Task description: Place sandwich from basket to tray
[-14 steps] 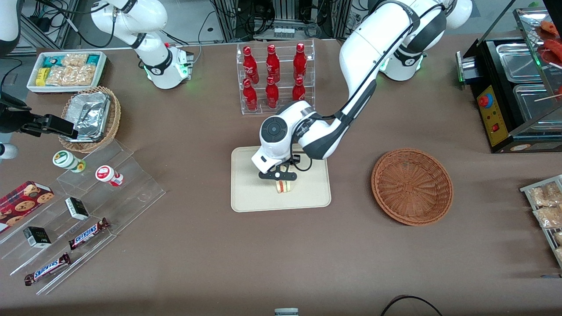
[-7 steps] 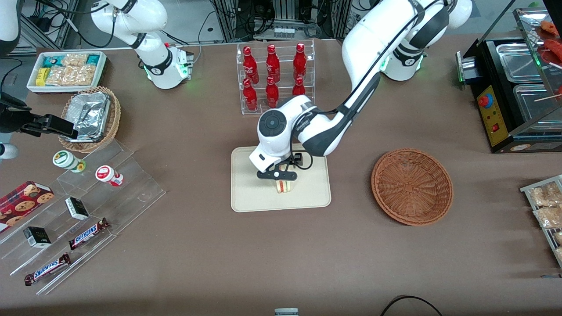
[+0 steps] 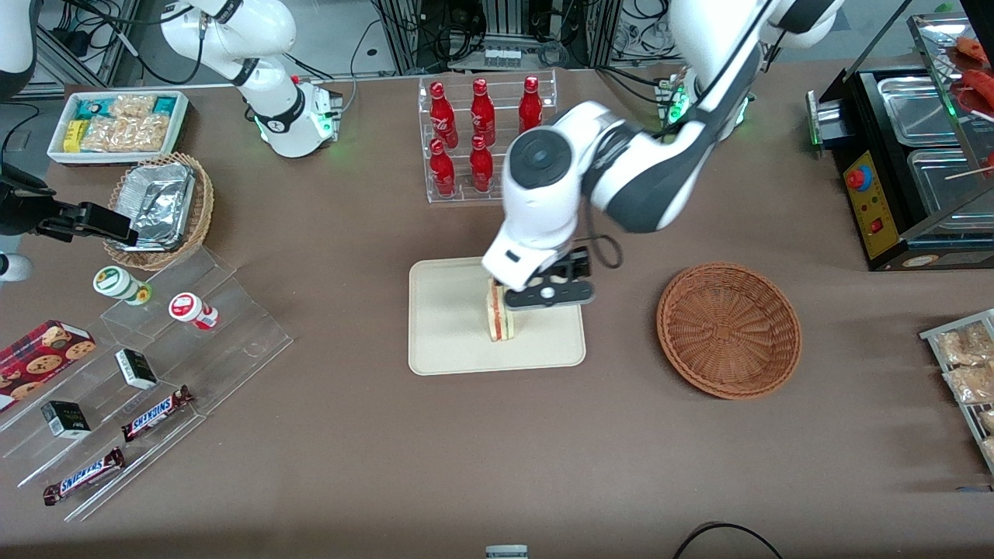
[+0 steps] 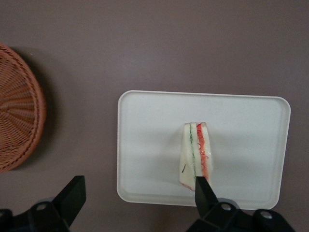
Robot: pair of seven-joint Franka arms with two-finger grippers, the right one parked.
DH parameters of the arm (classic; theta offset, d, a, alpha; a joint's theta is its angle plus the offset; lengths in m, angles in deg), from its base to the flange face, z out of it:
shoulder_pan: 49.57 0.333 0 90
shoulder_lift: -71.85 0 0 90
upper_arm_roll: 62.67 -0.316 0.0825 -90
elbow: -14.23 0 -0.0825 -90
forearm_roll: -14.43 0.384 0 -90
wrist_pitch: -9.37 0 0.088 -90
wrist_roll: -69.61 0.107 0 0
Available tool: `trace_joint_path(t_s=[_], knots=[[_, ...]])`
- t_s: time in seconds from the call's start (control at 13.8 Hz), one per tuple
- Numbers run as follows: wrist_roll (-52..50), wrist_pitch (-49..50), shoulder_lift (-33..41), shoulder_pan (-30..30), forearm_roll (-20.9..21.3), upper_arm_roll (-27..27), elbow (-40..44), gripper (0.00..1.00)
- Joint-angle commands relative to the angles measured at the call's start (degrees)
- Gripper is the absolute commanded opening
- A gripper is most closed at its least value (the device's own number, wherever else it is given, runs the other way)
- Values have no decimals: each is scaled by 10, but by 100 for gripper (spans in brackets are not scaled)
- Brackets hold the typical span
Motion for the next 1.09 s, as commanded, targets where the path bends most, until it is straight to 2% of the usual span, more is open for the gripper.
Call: trace_joint_path(t_s=[0.0, 0.29, 0.72, 1.01], knots=[[-2, 35, 47, 35, 4, 2, -29, 100], [122, 59, 118, 120, -4, 2, -78, 100], [319, 112, 180, 254, -69, 1, -90, 100], [402, 120, 214, 299, -73, -1, -124, 100]])
